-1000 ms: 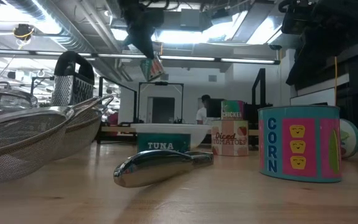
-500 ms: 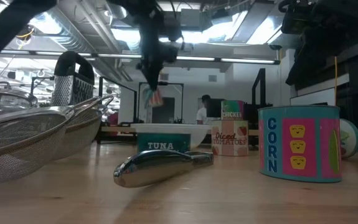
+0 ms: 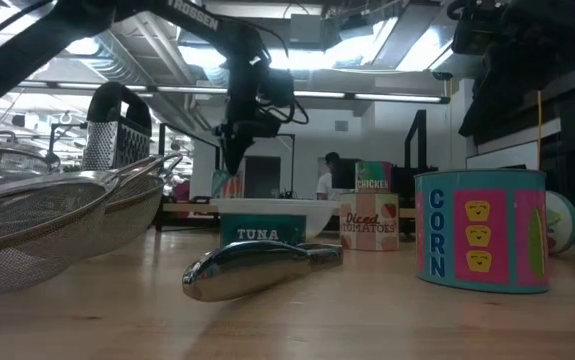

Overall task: Pick and place cans onto a shelf
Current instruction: Put the canned carrots on the shelf

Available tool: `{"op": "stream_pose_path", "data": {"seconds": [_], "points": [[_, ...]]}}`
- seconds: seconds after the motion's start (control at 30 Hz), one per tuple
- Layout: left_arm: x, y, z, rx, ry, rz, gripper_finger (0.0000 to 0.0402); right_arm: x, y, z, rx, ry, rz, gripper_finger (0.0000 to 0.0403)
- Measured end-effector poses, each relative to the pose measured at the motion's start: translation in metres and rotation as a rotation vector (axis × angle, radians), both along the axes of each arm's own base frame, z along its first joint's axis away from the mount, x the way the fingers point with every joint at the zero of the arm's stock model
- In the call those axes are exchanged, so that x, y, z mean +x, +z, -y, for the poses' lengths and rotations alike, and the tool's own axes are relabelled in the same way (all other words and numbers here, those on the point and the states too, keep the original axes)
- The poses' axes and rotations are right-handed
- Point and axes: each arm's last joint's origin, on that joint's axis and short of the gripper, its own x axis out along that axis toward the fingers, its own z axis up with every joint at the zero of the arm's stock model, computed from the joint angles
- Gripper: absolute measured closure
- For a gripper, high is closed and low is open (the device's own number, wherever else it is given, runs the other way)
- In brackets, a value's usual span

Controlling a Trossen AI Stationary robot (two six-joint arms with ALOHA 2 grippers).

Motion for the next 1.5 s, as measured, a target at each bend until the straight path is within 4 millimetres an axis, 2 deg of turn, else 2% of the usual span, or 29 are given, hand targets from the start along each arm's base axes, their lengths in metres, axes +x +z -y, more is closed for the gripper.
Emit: {"op": "stream_pose_path", "data": {"seconds": [0.5,1.1,1.33,1.5], "points": [[0.003,0.0,-0.002,0.005,0.109,0.062,0.0394,0.001,0.001,0.0,-0.007,0.01,0.008,0.0228],[0.004,0.0,0.0,0.002,0.107,0.066,0.0393,0.001,0.001,0.0,-0.006,0.01,0.008,0.0228],[0.004,-0.012,0.005,-0.025,0.097,0.035,0.0393,0.001,0.001,0.0,-0.006,0.011,0.008,0.0228],[0.005,-0.015,0.009,-0.022,0.089,0.026,0.0392,0.001,0.001,0.0,-0.005,0.011,0.008,0.0228]]}}
